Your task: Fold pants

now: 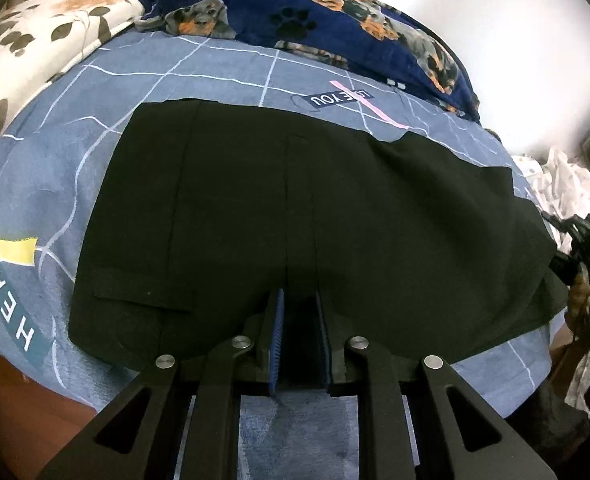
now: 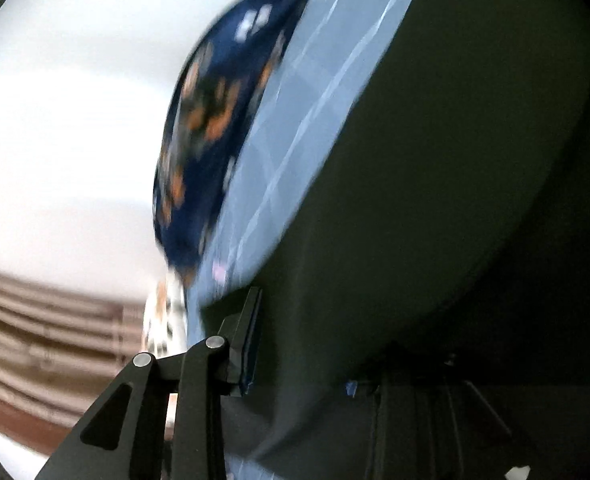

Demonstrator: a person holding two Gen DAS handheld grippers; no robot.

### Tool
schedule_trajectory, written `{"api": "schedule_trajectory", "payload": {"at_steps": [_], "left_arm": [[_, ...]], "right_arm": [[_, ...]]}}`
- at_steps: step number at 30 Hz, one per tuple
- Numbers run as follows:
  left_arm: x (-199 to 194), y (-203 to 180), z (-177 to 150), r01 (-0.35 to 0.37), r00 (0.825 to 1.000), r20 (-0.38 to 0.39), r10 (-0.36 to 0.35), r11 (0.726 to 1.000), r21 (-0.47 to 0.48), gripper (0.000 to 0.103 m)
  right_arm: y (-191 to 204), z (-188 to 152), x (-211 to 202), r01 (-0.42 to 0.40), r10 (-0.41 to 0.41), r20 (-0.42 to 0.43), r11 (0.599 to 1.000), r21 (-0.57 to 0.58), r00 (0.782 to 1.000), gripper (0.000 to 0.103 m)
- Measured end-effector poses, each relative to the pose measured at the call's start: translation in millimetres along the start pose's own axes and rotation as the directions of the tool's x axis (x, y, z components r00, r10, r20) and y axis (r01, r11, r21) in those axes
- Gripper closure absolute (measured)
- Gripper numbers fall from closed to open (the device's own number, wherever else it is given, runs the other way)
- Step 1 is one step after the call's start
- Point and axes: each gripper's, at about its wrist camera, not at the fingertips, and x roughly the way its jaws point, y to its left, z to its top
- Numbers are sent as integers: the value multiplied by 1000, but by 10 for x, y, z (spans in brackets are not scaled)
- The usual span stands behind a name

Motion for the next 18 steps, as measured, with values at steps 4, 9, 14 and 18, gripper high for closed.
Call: {"api": "schedule_trajectory", "payload": {"at_steps": [4,9,14,18], "left_arm": [[5,-14,0,-7,1000,3,7,1000,-4,85],[10,-16,3,-16,1000,4,16,1000,-3,85],[11,-33,10,-23,1000,3,23,1000,4,85],[7,-31,15,-21,1000,1,21,1000,-1,85]], "right_arm": [[-291,533,-204,2,-10,100,997,77,995,71],[-488,891,-428,5,-25,160,992,125,987,75],[-348,942,-662,102,-111,206,993,54,972,98],[-328,746,-956,135,-141,236,990,40,962,99]]}}
